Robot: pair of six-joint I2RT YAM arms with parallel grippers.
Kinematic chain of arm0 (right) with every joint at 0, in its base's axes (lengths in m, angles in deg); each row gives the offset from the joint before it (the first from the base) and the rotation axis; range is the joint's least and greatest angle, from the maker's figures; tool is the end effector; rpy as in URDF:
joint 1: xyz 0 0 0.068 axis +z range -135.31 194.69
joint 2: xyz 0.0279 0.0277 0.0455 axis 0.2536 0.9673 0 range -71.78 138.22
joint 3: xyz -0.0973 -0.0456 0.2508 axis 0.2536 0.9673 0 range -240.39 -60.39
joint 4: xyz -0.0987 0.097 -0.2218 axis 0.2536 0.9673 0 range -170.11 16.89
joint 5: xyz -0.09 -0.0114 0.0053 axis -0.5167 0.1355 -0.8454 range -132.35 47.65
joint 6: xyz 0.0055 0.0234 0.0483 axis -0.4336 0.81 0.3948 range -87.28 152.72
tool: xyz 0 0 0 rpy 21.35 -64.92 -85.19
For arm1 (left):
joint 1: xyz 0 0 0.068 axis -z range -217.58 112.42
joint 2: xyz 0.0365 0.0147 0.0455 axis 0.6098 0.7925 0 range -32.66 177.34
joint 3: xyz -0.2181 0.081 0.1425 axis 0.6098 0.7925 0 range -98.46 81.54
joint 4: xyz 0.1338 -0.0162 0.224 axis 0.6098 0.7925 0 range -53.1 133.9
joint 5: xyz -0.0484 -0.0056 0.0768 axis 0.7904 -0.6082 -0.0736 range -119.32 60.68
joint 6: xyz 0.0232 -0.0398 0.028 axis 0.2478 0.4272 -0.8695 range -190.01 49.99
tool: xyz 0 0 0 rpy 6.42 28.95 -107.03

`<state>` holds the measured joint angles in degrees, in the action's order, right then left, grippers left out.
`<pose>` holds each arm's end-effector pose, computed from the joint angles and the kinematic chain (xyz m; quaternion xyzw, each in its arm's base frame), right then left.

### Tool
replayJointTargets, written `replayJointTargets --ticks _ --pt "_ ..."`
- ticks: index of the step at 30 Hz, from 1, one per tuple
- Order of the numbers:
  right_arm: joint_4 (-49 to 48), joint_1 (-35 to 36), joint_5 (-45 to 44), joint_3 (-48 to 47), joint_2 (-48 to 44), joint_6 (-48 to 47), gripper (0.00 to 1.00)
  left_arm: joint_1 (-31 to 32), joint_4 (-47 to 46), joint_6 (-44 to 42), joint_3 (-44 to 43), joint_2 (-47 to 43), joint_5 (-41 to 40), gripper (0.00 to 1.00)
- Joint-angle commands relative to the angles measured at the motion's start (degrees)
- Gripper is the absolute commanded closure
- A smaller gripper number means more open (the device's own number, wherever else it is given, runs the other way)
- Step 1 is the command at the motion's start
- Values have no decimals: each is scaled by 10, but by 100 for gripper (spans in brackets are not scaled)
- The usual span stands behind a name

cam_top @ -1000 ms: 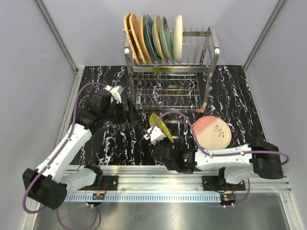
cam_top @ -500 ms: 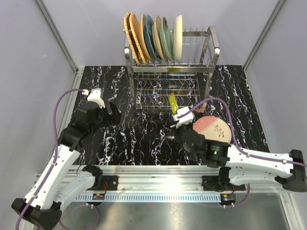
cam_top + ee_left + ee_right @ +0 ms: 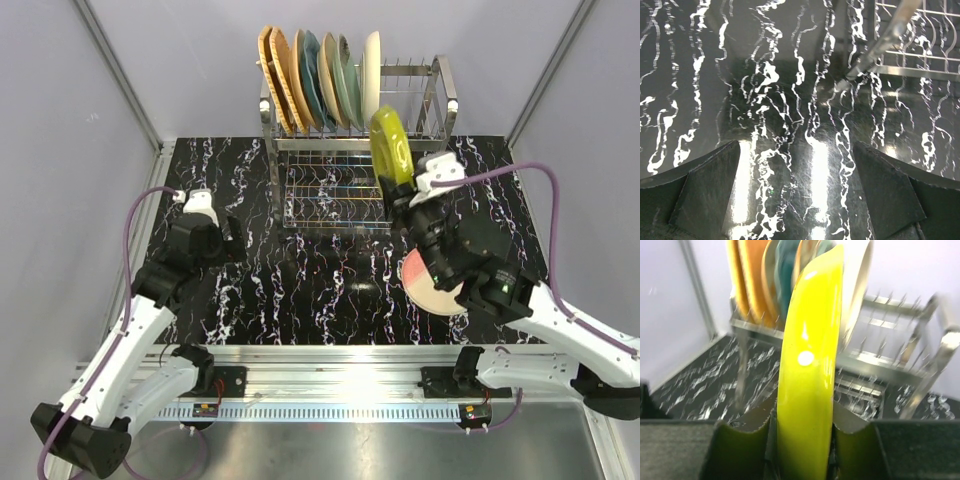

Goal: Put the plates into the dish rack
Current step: Insert the plate into the dish rack

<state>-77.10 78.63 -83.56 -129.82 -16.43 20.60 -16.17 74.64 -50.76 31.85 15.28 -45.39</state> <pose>0.1053 0.1621 0.4677 -0.1526 0.6360 0.1145 0.7477 0.1653 -0.0543 0.3134 -0.0468 0.8832 -0.0394 0.4649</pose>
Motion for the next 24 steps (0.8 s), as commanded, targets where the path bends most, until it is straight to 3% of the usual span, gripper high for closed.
replayJointTargets --ticks 1,13,24 --pt "-111 -46 37 -87 21 -74 100 -8 -25 -4 -8 -14 -30 1" --pt "-77 -300 242 -241 151 75 100 -42 -30 0 -8 -2 21 1" --pt "-41 -358 268 -406 294 67 100 -56 -39 -9 -3 -7 46 1"
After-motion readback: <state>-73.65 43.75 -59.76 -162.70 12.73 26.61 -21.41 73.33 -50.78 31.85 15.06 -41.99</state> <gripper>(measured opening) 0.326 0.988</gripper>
